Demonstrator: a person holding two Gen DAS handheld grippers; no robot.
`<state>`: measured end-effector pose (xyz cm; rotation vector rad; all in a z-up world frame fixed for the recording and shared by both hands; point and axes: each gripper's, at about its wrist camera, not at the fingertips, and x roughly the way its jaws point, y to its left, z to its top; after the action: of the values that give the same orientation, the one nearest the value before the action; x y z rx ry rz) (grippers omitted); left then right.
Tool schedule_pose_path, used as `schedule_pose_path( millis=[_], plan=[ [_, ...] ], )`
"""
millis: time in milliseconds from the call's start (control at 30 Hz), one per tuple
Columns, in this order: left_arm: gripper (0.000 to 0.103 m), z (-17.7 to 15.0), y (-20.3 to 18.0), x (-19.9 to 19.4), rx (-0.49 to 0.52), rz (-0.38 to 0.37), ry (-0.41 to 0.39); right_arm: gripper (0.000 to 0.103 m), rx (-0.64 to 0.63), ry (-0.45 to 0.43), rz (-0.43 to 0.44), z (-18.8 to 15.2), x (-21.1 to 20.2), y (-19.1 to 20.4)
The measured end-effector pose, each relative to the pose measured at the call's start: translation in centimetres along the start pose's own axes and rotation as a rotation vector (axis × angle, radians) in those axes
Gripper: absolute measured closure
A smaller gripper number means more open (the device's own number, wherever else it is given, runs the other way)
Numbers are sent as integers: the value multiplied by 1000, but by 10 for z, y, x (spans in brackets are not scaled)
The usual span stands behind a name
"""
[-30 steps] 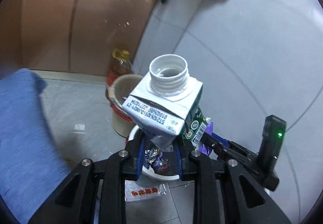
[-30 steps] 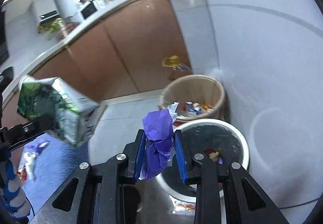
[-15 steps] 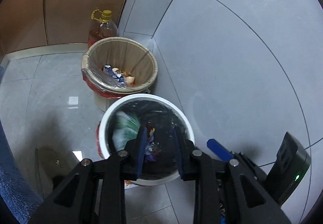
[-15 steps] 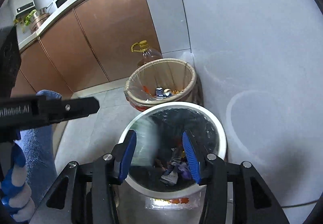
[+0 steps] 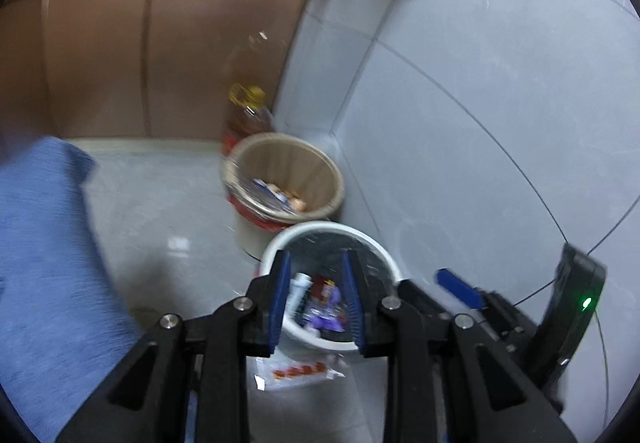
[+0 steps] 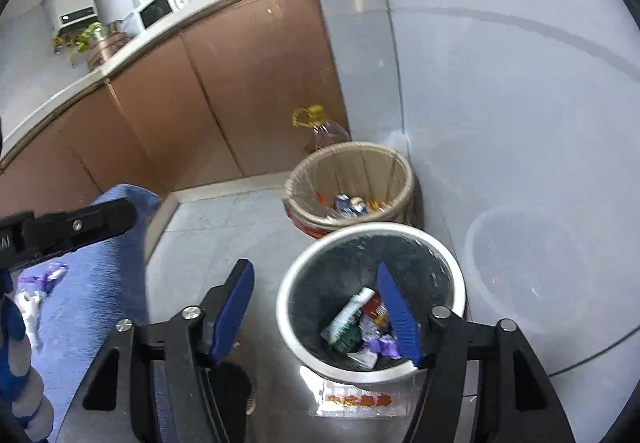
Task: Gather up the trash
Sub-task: 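Move both open tools back over the remaining trash on the towel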
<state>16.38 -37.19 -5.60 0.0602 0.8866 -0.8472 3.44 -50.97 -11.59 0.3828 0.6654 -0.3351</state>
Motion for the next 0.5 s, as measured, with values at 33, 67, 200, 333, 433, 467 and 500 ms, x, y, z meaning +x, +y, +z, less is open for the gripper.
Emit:
schedule_pose_path(
  millis=[33,67,200,333,433,467,500],
  plan=[
    [74,-3,3,-17,5,36,-36,34,-9,-12,5,2,-6,5],
    [70,-5,3,-28,6,55,-59,29,-16,-21,8,4,-10,9],
    [53,-22,18,-82,0,160,-179,18,-58,-73,39,11,-41,36],
    [48,-40,34,-128,-5,243,-254,4,-97,-116,65,16,-64,61],
    [44,-53,44,-157,-20,300,-303,0,-138,-137,100,19,-79,85],
    [44,-58,49,-169,-27,321,-325,0,-151,-142,114,20,-83,92],
    [43,-62,51,-179,-31,341,-339,0,-164,-146,128,20,-86,100]
  ],
)
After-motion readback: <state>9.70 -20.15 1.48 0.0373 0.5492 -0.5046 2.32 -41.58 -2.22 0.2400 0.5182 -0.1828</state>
